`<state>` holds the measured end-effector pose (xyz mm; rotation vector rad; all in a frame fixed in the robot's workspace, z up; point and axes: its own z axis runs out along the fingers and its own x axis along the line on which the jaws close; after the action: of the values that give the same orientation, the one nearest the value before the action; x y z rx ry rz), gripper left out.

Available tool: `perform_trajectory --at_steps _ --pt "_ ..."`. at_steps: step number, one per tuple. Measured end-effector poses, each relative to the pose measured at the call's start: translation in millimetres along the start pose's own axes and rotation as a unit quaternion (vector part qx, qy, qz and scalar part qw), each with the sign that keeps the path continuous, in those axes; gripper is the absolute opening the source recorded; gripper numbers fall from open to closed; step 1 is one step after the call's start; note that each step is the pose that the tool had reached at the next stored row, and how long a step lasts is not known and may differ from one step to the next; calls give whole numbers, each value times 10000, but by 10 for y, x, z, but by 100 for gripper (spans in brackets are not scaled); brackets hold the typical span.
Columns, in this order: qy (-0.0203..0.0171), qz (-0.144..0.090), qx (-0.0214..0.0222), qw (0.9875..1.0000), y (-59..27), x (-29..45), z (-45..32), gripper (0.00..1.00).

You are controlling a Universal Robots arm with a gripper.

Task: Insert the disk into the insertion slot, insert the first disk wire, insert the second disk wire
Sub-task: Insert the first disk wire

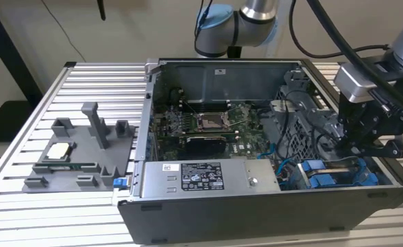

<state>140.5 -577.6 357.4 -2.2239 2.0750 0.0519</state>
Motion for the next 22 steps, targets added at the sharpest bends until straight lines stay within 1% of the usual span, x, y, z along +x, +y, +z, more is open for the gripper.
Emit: perform_trajectory --at_steps 12,18,22 --pt "-1 -13 2 10000 -47 11 88 19" --pt "-1 -12 5 10000 -88 19 138 19" --pt "2 20 7 10000 -94 22 162 19"
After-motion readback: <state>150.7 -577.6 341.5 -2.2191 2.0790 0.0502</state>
